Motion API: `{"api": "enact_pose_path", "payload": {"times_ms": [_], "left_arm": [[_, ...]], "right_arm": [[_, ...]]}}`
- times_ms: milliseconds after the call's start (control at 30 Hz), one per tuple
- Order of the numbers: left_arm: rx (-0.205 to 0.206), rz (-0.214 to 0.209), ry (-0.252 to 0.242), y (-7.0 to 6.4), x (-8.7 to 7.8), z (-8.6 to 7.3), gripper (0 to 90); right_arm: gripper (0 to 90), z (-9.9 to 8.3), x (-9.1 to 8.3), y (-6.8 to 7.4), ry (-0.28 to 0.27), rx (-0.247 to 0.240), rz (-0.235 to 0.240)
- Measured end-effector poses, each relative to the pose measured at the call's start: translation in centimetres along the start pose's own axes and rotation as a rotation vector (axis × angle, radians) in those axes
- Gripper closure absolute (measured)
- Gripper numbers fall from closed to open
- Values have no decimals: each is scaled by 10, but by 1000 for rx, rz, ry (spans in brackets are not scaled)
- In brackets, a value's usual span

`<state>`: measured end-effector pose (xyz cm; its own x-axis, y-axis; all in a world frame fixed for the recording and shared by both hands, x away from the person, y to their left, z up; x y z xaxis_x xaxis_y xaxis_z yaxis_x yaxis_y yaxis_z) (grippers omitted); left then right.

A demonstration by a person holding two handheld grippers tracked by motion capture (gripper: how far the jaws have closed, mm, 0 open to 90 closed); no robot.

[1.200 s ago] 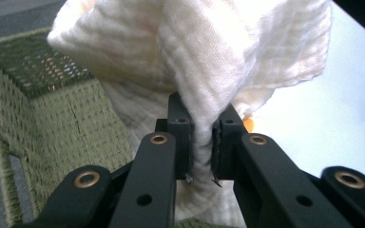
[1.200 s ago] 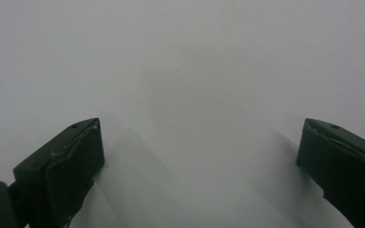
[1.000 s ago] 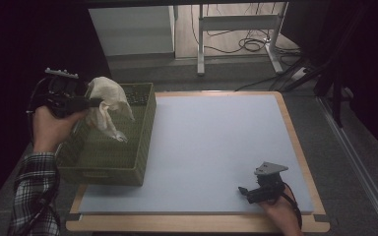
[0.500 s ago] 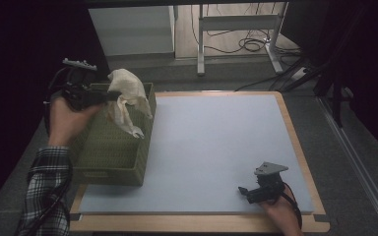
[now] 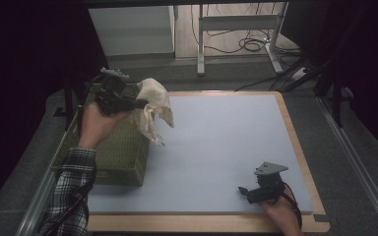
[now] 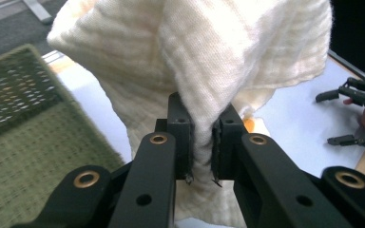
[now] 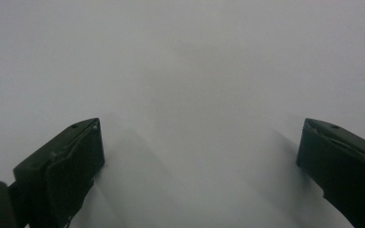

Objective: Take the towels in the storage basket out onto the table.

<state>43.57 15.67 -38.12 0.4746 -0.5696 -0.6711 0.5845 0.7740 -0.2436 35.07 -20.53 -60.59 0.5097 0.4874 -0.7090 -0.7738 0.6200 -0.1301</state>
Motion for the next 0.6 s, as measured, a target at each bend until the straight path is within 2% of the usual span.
{"api": "enact_pose_path", "payload": {"times_ms": [33,67,100,333,467,500,600], "left_arm": [[0,0,0,0,0,0,813],[10,-9,14,-5,8,-2,813],[10,-9,14,-5,8,-2,813],[52,-39,67,-23,39,-11,813],[80,-57,93,-36,54,-18,812],[94,-67,103,-43,62,-21,811],[107,-77,111,-51,68,-24,811]], "right_arm": [[19,0,0,0,0,0,0],[19,0,0,0,0,0,0],[19,0,0,0,0,0,0],[19,0,0,0,1,0,0],[19,0,0,0,1,0,0],[19,0,0,0,1,-1,0],[19,0,0,0,1,-1,0]]}}
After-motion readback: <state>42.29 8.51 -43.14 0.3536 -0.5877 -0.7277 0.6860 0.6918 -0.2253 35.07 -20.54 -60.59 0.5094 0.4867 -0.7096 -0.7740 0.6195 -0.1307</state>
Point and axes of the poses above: each handheld gripper's, and its own axes: x roughly forward along the jaws, z roughly out of its top, y roughly to its left, the point moved 10 cm from there along x, roughly forward along the jaws, and after that the axes turned 7 degrees about -x, right-handed, at the moved point
